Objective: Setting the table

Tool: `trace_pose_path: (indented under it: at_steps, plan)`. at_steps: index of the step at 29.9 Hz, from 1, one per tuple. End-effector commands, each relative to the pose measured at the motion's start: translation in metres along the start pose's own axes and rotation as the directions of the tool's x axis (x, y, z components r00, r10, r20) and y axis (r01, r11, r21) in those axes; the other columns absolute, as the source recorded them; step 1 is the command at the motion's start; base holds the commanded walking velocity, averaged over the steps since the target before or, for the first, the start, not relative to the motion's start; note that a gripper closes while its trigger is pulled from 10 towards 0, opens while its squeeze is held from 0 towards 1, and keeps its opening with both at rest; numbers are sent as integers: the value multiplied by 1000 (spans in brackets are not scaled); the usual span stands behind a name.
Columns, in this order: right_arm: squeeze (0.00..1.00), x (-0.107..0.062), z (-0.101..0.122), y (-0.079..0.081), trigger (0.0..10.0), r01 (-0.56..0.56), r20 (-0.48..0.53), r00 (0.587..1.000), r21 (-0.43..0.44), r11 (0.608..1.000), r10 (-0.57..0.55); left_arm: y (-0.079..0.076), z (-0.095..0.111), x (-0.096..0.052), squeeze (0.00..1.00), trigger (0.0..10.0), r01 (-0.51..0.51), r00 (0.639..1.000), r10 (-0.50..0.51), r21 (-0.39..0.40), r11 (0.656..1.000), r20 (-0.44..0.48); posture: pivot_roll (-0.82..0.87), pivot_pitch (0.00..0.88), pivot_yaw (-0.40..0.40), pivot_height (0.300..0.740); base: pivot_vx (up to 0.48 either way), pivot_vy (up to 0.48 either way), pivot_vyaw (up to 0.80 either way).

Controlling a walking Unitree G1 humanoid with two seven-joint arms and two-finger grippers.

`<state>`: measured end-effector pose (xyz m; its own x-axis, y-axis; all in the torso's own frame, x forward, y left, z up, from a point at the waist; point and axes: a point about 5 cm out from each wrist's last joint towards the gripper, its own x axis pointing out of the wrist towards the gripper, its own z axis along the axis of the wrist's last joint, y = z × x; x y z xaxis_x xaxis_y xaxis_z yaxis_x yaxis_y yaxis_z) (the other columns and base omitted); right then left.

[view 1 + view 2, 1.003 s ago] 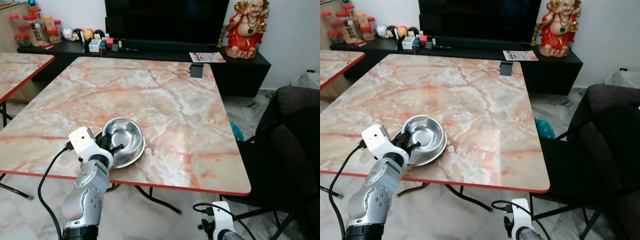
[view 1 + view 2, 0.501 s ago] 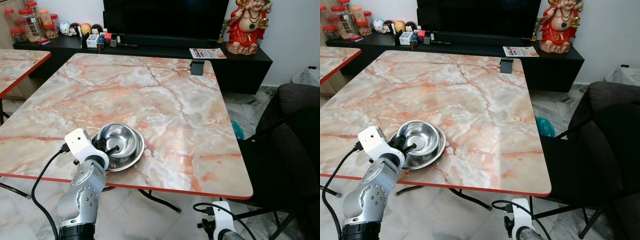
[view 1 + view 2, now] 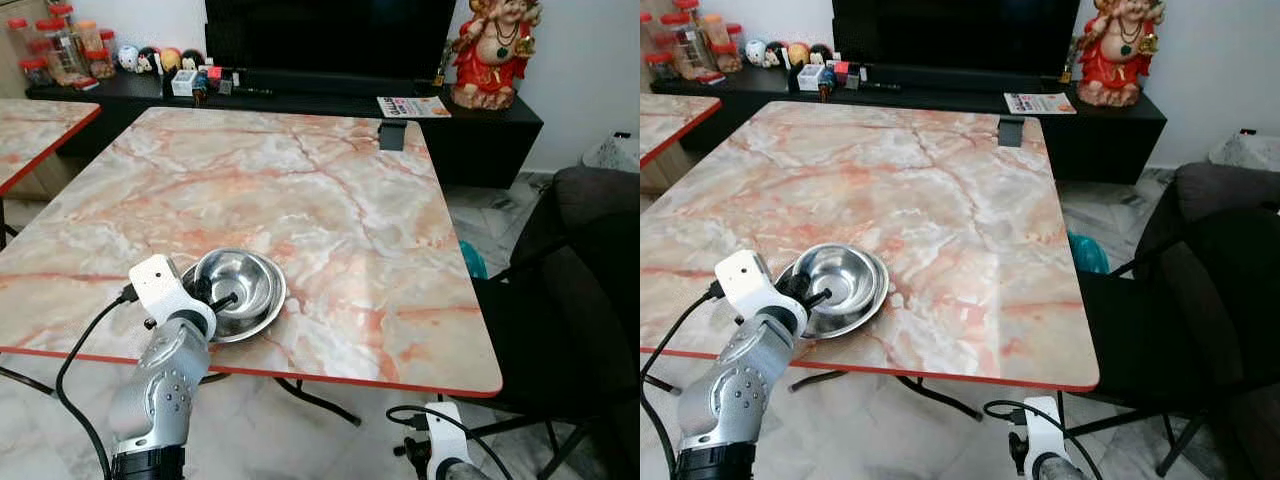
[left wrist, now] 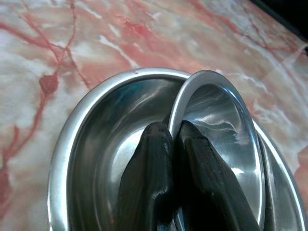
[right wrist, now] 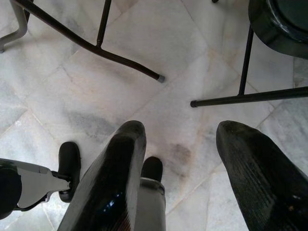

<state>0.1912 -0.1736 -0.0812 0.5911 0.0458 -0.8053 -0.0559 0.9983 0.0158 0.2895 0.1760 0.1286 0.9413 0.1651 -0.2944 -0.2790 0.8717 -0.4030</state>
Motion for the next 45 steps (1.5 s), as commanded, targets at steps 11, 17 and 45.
trace_pose_path:
  at_steps: [11,17,45]
  plan:
    - [0,1,7,1,10000,-4,16,1000,0,1000,4,-7,12,-3,706,10000,26,1000,-27,77,997,8,26,0,-47,732,0,0,0]
    - [0,1,6,2,10000,-6,15,1000,2,1000,6,-10,14,-3,0,10000,39,999,-39,99,994,1,27,0,-46,732,0,0,0]
    - [0,2,12,3,10000,-11,25,1000,1,1000,10,-9,48,-5,0,10000,38,998,-53,357,933,33,32,0,-52,732,0,0,0]
